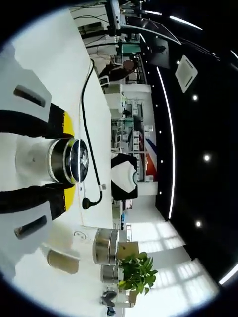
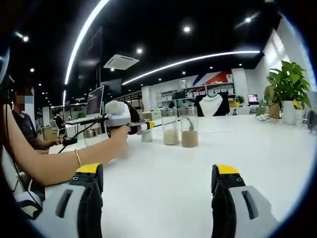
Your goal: Rotate the seasoning bottle until the label or dispensing opening points toward the visible target arrow and the bottle remains upright within the marked orientation range
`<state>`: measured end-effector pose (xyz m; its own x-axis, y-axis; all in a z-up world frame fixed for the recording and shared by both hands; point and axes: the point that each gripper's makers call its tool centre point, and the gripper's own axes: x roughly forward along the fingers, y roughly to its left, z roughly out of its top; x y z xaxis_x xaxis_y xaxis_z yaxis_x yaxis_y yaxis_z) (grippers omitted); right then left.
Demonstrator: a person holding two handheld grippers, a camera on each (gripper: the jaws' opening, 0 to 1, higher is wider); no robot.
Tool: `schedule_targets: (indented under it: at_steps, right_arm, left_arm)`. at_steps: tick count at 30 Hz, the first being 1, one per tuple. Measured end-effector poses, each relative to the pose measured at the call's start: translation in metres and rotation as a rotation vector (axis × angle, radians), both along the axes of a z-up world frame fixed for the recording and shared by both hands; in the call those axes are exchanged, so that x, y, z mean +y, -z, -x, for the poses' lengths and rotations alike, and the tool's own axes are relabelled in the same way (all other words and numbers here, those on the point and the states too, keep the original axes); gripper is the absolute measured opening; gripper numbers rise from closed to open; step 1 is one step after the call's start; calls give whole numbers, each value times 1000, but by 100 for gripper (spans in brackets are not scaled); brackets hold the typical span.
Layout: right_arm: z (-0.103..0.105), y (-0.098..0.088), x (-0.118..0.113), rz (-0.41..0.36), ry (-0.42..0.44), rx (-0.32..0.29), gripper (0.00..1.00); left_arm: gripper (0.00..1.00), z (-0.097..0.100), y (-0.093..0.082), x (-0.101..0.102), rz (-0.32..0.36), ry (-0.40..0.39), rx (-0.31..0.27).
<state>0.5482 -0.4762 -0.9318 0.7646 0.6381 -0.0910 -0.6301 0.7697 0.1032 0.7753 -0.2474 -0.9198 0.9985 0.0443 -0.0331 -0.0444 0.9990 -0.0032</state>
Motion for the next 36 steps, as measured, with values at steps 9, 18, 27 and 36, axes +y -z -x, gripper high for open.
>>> schedule_targets:
  at_steps: [9,18,27,36]
  right_arm:
    - [2,1,-2,2,5,4,91]
    - [4,-1,-5,-1,10,-4,91]
    - [5,-1,-4,-9,10,1,91]
    - [6,-2,-1,-11,0,1,91]
  left_arm:
    - [36,0,-1,-2,-10,21,-7]
    - [36,1,-7,-4,-11,43,-22]
    - [36,6,-25,-11,18,86,-53]
    - [36,11,-35,-17,-8,91,-63]
